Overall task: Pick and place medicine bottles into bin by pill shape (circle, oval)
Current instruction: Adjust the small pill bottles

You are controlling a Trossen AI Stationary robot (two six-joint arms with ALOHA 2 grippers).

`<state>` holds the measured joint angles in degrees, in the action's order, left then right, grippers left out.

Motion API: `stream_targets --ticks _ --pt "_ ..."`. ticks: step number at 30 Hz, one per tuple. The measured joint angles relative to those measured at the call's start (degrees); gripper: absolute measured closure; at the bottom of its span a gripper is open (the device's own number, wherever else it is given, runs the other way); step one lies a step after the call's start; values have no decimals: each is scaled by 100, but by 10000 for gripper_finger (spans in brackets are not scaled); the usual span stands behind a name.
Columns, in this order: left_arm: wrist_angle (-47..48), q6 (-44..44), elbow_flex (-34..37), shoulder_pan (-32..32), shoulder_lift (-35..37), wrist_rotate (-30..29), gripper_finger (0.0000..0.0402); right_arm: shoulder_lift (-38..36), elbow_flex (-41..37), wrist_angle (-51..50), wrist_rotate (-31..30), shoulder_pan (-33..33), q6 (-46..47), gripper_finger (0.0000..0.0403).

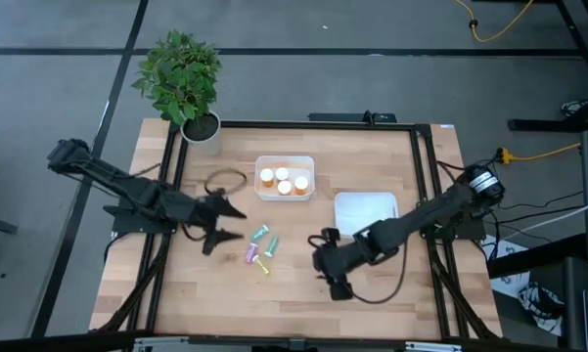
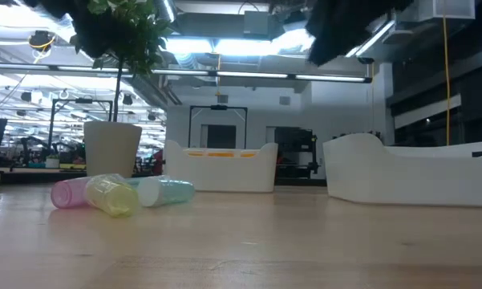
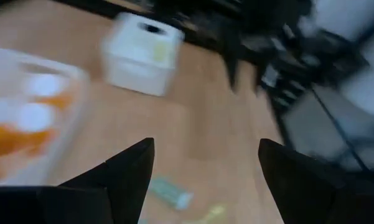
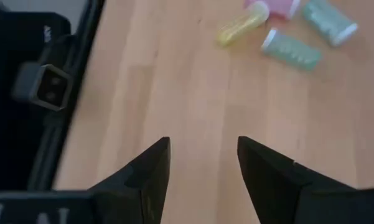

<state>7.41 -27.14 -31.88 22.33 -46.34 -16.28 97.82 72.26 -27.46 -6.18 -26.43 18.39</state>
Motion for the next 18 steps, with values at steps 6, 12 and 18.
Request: stream_targets --ticks 6,12,18 --pt "910 -301 -464 144 -1291 398 125 0 451 -1255 -28 -529 803 213" --pt "1974 -922 -694 147 -2379 530 126 0 441 -1622 -298 -879 1324 213" --pt "1772 -428 -697 143 -3400 552 126 -2 436 -1680 -468 -984 1454 213"
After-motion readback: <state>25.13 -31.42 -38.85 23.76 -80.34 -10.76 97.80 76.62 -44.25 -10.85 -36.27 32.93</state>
